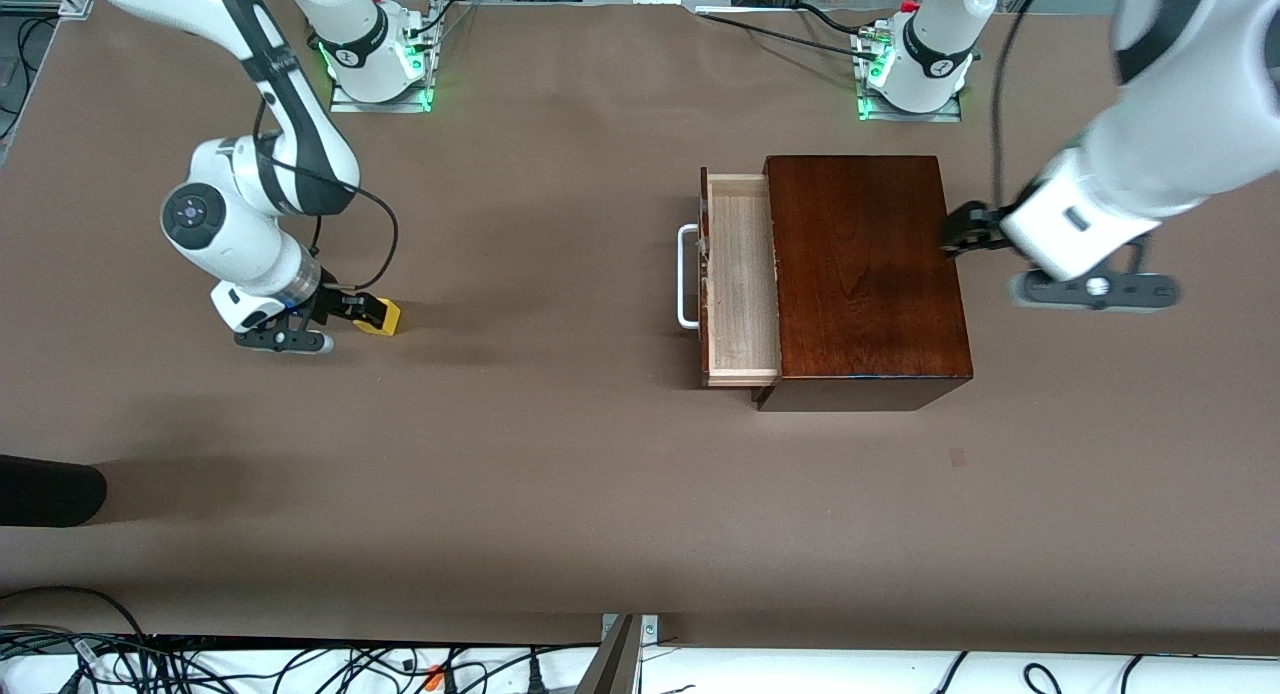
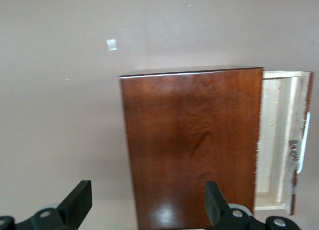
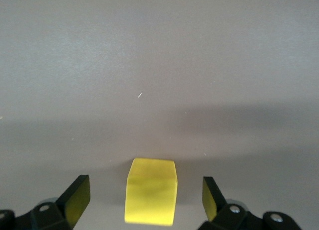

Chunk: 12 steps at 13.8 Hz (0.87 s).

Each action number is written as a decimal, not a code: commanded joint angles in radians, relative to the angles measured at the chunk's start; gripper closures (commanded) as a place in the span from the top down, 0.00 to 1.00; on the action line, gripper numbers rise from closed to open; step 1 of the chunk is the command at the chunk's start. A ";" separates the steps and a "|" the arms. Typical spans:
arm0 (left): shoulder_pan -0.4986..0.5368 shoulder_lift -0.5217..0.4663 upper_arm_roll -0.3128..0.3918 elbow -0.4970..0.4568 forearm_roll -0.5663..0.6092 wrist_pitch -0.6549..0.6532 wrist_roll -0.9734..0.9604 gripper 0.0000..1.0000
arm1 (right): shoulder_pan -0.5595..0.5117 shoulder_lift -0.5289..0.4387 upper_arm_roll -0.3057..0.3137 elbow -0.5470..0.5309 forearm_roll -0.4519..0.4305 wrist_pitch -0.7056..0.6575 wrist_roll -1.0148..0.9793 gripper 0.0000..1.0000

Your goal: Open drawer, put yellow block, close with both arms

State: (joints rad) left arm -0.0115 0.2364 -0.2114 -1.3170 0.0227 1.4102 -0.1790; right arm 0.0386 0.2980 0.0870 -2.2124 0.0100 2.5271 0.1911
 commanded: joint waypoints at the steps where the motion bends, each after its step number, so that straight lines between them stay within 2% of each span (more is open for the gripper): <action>1: 0.001 -0.193 0.092 -0.288 -0.055 0.174 0.125 1.00 | -0.006 0.052 0.007 0.004 0.019 0.047 0.001 1.00; 3: 0.005 -0.259 0.099 -0.393 -0.046 0.287 0.151 1.00 | -0.006 0.073 0.007 0.000 0.019 0.036 0.002 1.00; 6: 0.007 -0.259 0.107 -0.395 -0.046 0.294 0.153 1.00 | -0.006 0.075 0.008 -0.032 0.019 0.033 0.002 1.00; 7: 0.005 -0.249 0.137 -0.387 -0.053 0.296 0.156 1.00 | -0.006 0.075 0.008 -0.032 0.019 0.032 0.004 0.95; 8: 0.005 -0.244 0.158 -0.378 -0.055 0.293 0.156 1.00 | -0.006 0.076 0.008 -0.032 0.021 0.032 0.004 0.80; 12: 0.007 -0.242 0.155 -0.360 -0.043 0.265 0.158 1.00 | -0.006 0.078 0.008 -0.029 0.019 0.032 0.008 0.15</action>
State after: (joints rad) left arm -0.0023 0.0065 -0.0580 -1.6773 -0.0097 1.6841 -0.0458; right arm 0.0385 0.3872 0.0872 -2.2339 0.0103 2.5549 0.1934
